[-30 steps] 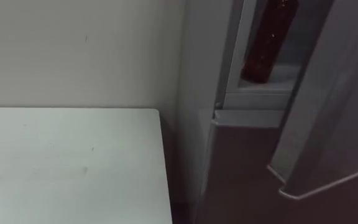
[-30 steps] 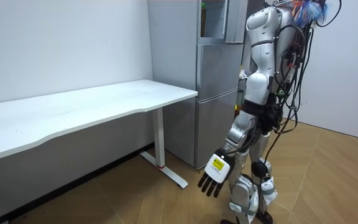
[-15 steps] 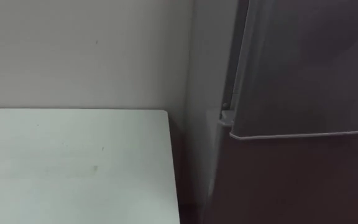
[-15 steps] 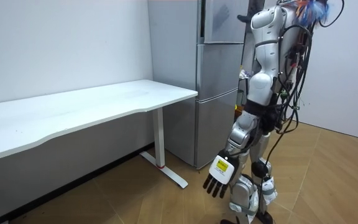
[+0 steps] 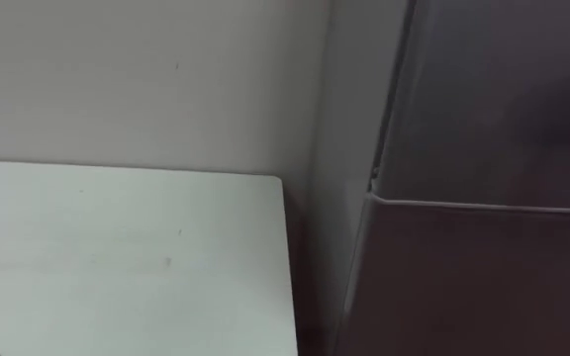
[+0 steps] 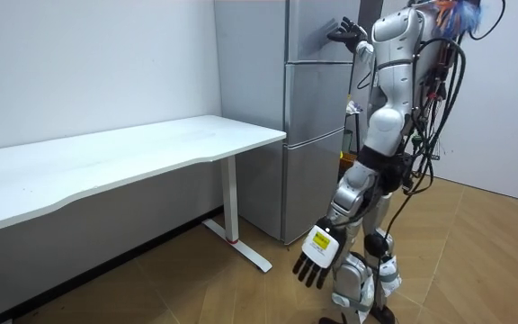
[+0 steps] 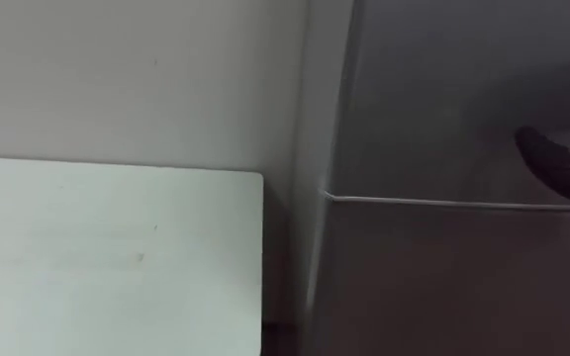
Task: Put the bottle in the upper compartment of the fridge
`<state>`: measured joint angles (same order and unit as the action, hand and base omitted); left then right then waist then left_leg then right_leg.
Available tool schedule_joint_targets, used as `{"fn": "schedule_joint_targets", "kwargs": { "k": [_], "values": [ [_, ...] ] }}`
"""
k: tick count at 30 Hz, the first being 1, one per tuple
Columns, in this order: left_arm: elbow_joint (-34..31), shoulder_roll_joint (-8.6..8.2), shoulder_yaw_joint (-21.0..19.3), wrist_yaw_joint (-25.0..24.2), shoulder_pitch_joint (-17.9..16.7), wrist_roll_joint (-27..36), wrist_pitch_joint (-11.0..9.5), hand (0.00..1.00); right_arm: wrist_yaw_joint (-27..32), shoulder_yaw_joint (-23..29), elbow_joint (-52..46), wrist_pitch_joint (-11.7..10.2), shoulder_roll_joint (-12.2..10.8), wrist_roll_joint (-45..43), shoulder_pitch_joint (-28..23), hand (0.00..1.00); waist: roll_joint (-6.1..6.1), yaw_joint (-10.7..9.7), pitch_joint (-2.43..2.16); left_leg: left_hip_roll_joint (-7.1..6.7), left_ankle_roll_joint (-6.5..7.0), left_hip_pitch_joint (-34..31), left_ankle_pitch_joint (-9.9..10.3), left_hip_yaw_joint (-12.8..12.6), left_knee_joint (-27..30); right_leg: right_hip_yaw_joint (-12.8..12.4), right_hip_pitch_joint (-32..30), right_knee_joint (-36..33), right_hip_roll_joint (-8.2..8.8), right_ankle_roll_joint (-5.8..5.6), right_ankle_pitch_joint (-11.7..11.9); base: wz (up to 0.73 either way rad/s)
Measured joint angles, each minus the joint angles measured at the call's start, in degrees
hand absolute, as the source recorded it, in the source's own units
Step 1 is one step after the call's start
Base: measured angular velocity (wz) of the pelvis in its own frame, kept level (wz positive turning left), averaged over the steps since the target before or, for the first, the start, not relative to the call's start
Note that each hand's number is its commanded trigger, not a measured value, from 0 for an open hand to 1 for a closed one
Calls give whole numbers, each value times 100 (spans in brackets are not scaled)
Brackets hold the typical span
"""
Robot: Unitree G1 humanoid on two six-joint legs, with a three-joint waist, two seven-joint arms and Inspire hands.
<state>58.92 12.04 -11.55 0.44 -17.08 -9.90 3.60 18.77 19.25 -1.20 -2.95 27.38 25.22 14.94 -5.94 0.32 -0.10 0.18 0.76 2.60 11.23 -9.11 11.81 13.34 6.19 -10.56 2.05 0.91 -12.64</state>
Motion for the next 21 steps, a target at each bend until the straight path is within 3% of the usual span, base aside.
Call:
{"fn": "schedule_joint_targets", "kwargs": {
  "k": [9,16,21],
  "values": [
    [-25,-10,5,-230,-45,7,252,0,-43,-34,659,-7,0,-43,379,0,47,6,17,7,9,-80,6,181,190,115,75,6,28,6,31,8],
    [-342,-7,94,-230,-98,7,407,0,-90,-334,1452,6,193,-128,807,0,54,22,-9,43,26,-130,1,189,347,92,78,-18,-5,0,104,0],
    [-551,-7,95,-285,-207,1,465,0,-114,-435,1848,174,254,-322,1117,0,48,23,-29,51,56,-165,-18,192,377,129,65,-21,-11,-44,131,1]
  ]
}}
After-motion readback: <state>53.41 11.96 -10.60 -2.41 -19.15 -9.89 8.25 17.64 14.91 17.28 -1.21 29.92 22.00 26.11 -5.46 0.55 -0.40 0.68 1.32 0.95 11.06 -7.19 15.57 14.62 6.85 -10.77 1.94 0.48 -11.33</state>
